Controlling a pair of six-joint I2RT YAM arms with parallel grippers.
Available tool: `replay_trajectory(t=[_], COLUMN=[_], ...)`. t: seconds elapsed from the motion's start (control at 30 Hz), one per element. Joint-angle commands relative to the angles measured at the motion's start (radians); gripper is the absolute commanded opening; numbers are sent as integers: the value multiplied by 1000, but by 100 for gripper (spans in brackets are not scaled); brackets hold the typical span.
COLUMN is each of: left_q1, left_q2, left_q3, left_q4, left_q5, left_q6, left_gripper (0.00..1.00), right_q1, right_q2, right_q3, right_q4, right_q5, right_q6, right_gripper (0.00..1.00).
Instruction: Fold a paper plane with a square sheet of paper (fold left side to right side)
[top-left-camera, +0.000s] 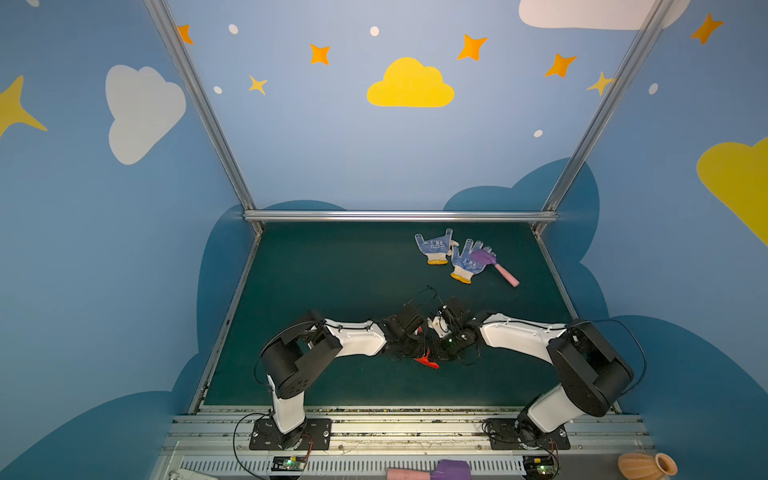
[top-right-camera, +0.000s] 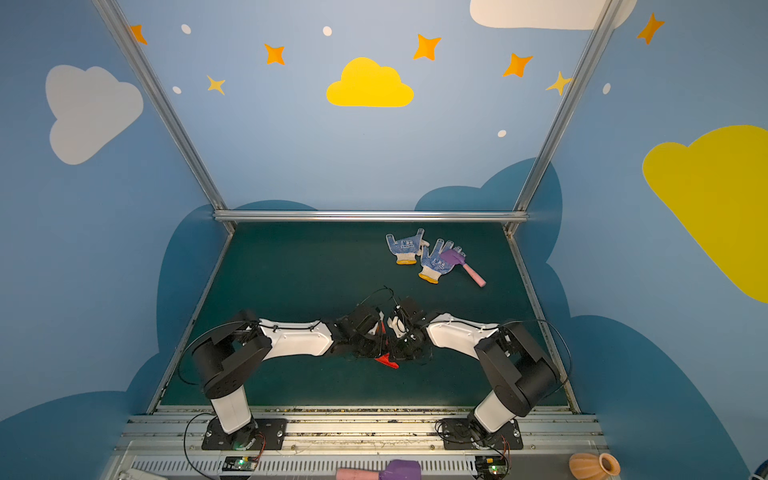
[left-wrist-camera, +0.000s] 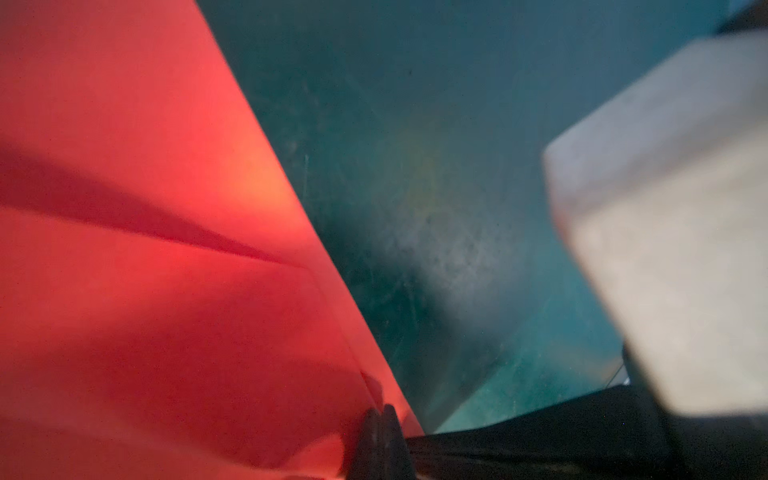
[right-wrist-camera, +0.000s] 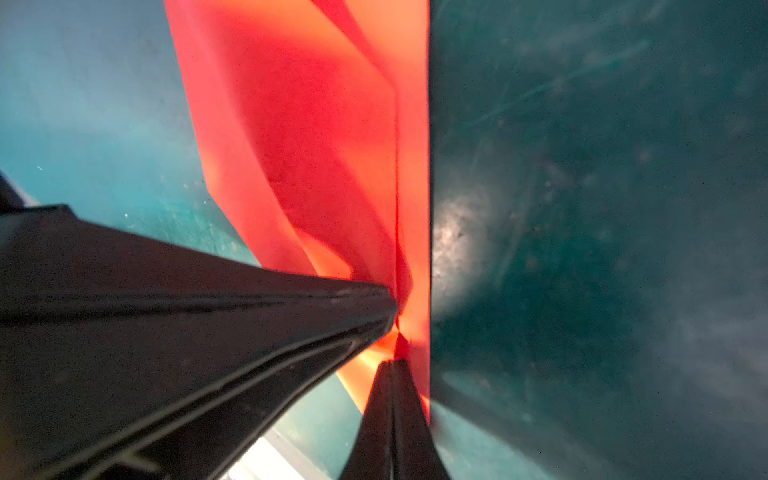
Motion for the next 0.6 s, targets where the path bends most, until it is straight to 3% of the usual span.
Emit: replay_trajectory(t=[0.0, 0.57], left_q1=[4, 3], left_q2=[22, 24], left_q3=[-25, -25], left_q4=[-34, -33], left_q5=[-37, -38], left_q6=[12, 9], left_gripper=[3, 4], right_q1=[-1, 10], right_q2=[12, -73], right_q3=[-43, -171], right_q4=[-24, -17], right_q5=[56, 78], right_q6=[31, 96], right_gripper=[0, 0])
